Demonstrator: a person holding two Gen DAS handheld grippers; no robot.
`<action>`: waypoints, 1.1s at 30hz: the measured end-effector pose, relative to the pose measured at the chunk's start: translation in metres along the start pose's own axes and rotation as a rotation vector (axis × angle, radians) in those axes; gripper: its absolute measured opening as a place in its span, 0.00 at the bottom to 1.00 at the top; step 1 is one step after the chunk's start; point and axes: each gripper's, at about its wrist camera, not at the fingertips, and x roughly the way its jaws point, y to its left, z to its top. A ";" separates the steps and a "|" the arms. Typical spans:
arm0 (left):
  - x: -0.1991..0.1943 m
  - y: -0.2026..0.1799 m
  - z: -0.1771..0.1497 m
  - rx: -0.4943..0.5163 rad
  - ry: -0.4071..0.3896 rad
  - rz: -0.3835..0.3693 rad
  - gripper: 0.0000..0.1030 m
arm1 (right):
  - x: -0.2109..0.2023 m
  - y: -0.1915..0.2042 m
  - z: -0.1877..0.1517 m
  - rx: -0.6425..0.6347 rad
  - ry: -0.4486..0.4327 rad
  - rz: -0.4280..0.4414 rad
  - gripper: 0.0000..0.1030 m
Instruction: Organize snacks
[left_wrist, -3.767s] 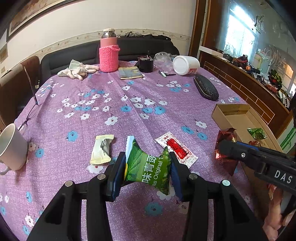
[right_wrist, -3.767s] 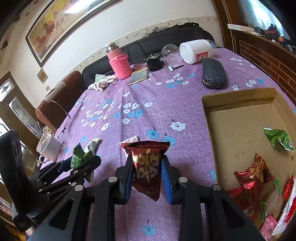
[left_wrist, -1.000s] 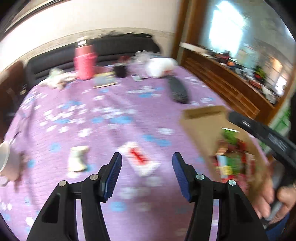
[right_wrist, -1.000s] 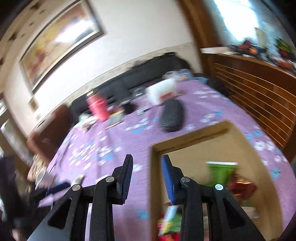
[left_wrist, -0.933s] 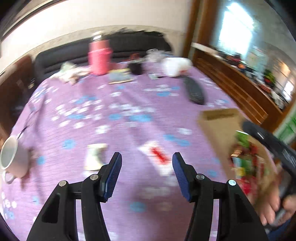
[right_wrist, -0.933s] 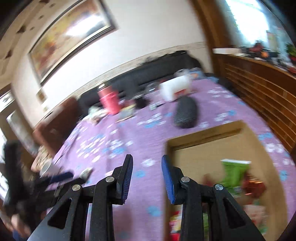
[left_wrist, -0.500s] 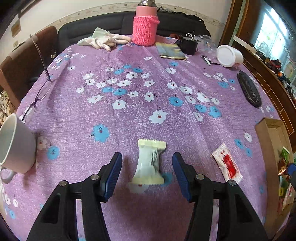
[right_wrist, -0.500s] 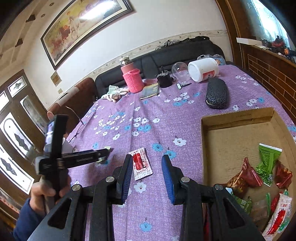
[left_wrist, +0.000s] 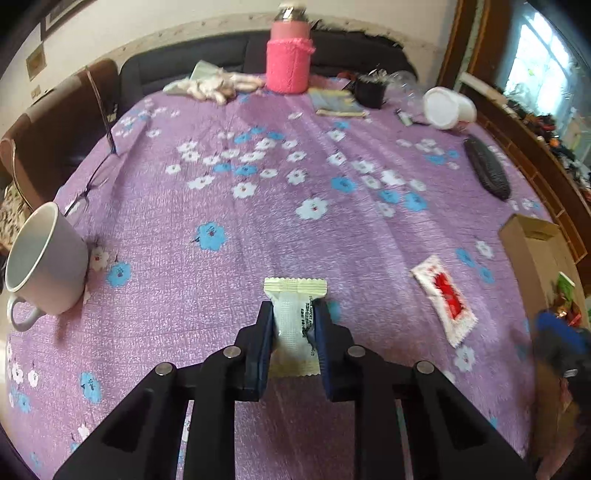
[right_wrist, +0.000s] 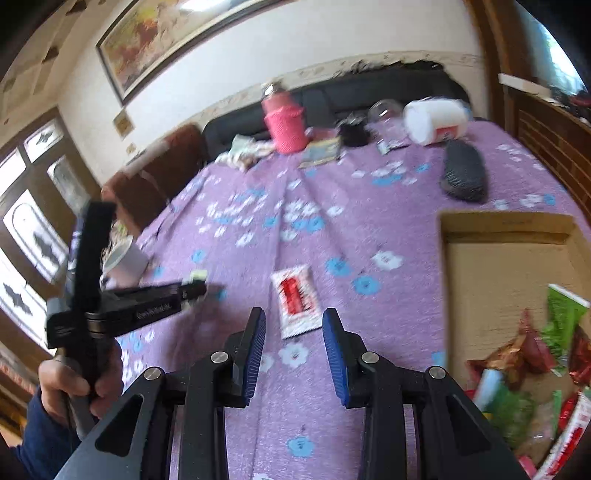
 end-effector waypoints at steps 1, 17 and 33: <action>-0.001 0.002 -0.001 0.001 -0.014 -0.019 0.20 | 0.008 0.003 -0.001 0.009 0.033 0.014 0.34; -0.002 0.008 0.000 0.002 -0.026 -0.093 0.20 | 0.092 0.021 0.031 -0.078 0.223 -0.153 0.33; -0.009 0.001 -0.002 0.014 -0.071 -0.102 0.20 | 0.057 0.038 -0.005 -0.042 0.034 -0.196 0.23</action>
